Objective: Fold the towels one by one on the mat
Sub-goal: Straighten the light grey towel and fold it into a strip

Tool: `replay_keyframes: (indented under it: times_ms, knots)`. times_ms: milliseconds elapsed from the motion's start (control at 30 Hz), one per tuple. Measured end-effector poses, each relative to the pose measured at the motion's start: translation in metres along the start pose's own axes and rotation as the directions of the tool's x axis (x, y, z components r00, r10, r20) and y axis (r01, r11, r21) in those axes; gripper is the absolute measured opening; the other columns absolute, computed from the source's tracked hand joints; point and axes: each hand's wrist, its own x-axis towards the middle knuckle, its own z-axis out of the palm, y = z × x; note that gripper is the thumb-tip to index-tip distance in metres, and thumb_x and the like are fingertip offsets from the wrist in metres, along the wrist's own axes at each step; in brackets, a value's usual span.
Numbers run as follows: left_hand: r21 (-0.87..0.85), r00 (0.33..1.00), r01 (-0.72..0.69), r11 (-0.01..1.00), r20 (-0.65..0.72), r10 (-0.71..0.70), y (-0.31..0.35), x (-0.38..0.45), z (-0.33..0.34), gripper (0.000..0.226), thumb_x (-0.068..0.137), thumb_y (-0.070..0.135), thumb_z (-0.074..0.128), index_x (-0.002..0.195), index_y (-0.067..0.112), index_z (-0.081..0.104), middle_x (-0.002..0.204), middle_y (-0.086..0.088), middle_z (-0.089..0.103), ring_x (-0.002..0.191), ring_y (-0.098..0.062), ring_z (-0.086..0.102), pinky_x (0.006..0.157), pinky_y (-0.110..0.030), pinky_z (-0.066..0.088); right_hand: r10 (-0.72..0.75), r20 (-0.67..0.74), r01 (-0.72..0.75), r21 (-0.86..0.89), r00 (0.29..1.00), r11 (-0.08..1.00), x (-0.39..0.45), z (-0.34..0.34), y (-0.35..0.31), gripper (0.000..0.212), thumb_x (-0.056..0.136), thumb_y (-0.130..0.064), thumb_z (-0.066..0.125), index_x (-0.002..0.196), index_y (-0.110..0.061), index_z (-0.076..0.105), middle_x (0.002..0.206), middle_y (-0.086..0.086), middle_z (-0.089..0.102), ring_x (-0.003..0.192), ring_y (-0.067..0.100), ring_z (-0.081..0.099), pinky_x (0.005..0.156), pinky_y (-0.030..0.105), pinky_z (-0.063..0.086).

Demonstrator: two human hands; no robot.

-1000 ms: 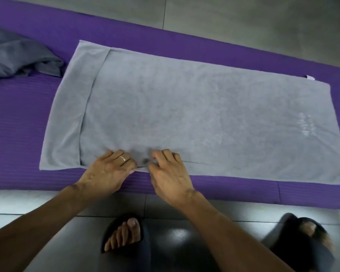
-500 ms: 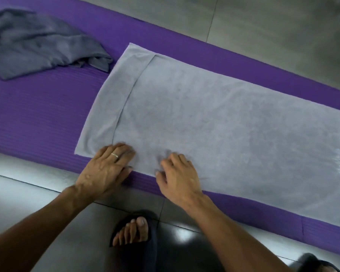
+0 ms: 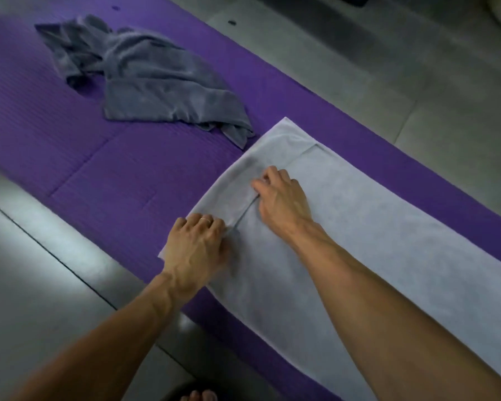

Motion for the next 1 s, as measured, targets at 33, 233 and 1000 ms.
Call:
replay_keyframes:
  times_ms: [33,233,1000]
  knots:
    - [-0.029,1.0,-0.013,0.999,-0.019,0.012,-0.001,0.001,0.0,0.013,0.074,0.028,0.058,0.071,0.017,0.064,0.066,0.002,0.06,0.065,-0.022,0.06,0.06,-0.031,0.039,-0.059,-0.02,0.058,-0.049,0.998,0.997,0.007,0.0,0.001,0.027,0.066,-0.002,0.07,0.09,-0.012,0.069,0.098,0.011,0.058,0.085,0.032,0.055,0.066,0.037,0.045]
    - [-0.181,0.996,-0.082,0.98,-0.062,0.072,-0.016,-0.012,0.007,0.031,0.083,0.03,0.044,0.087,0.018,0.072,0.073,0.006,0.062,0.064,-0.014,0.059,0.058,-0.031,0.051,-0.344,-0.101,0.321,-0.196,0.934,0.927,0.008,0.0,0.021,0.005,0.075,-0.009,0.066,0.075,-0.013,0.062,0.078,0.005,0.058,0.078,0.027,0.052,0.065,0.038,0.036]
    - [-0.091,0.981,-0.175,0.98,0.069,0.181,0.008,0.06,0.029,0.068,0.093,0.05,0.029,0.148,0.01,0.034,0.154,-0.011,0.033,0.147,-0.028,0.018,0.119,-0.05,0.014,-0.117,0.117,0.122,-0.041,0.986,0.992,0.06,0.012,0.065,0.058,0.098,-0.045,0.03,0.151,-0.02,0.03,0.16,0.004,0.022,0.148,0.023,0.015,0.118,0.046,0.014]
